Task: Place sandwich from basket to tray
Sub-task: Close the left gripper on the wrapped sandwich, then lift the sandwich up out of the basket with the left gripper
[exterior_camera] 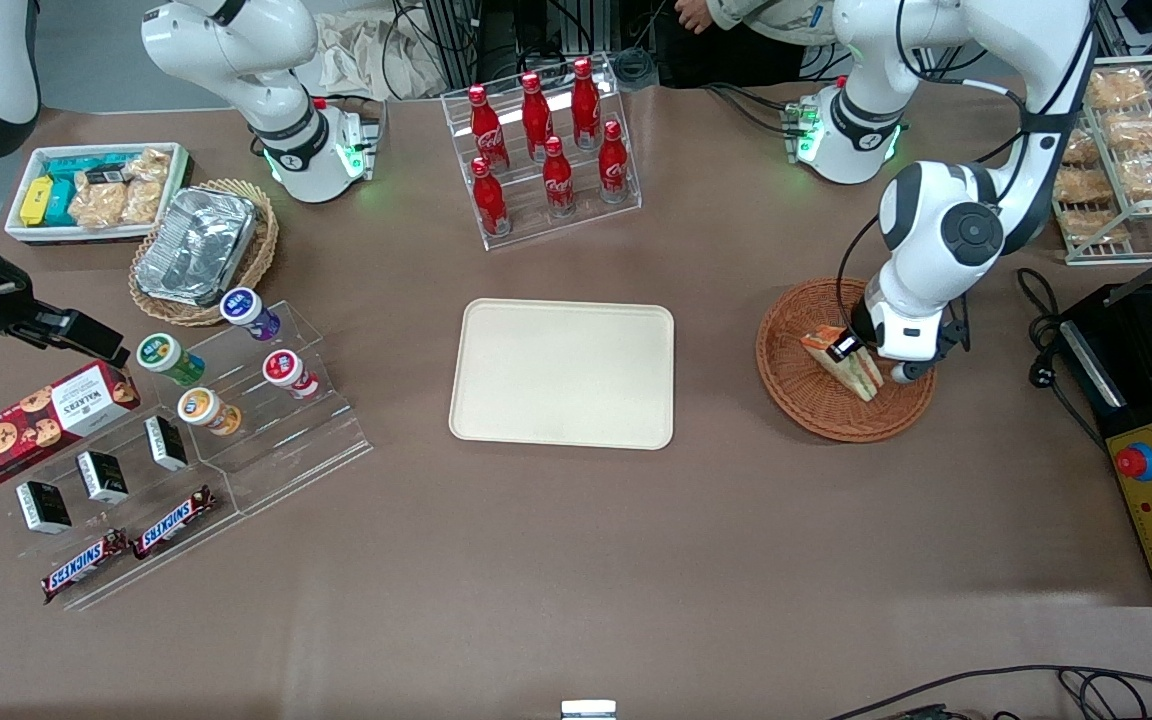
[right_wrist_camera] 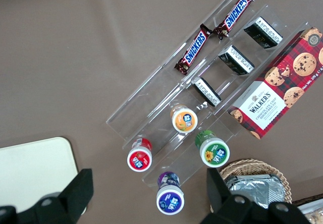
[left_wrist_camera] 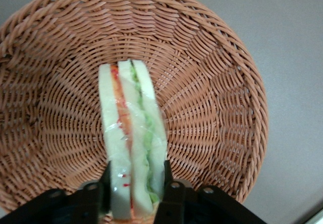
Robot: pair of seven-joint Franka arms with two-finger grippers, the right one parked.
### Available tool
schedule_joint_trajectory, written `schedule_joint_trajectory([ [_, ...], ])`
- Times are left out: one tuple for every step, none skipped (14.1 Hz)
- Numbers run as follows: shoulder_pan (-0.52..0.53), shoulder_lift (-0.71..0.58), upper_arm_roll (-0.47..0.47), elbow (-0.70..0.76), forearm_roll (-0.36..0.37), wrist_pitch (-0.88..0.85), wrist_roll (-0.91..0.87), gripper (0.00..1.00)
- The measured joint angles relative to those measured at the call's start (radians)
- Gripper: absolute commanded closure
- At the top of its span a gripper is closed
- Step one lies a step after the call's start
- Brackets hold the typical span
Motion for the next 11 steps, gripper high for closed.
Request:
schedule_joint_trajectory([
  [0.0,-0.011,0.001,0.016,0.0,-0.044,-0.001,0.91],
  [0.0,-0.026,0.002,0.04,0.0,-0.097,-0.004,0.91],
  [0.001,-0.045,0.004,0.072,0.0,-0.156,-0.007,0.91],
  [0.001,-0.067,0.005,0.111,0.0,-0.222,-0.01,0.93],
  [0.001,-0.089,0.008,0.163,0.0,-0.301,-0.01,0.96],
  [0.002,-0.107,0.013,0.237,0.0,-0.405,-0.011,0.96],
  [0.003,-0.119,0.017,0.325,0.0,-0.519,-0.011,0.99],
  [0.003,-0.126,0.02,0.419,0.001,-0.625,-0.01,1.0],
  [0.004,-0.13,0.021,0.504,0.001,-0.705,-0.007,1.0],
  [0.006,-0.133,0.022,0.574,0.002,-0.762,0.005,1.0],
  [0.01,-0.133,0.022,0.623,0.002,-0.804,0.03,1.0],
])
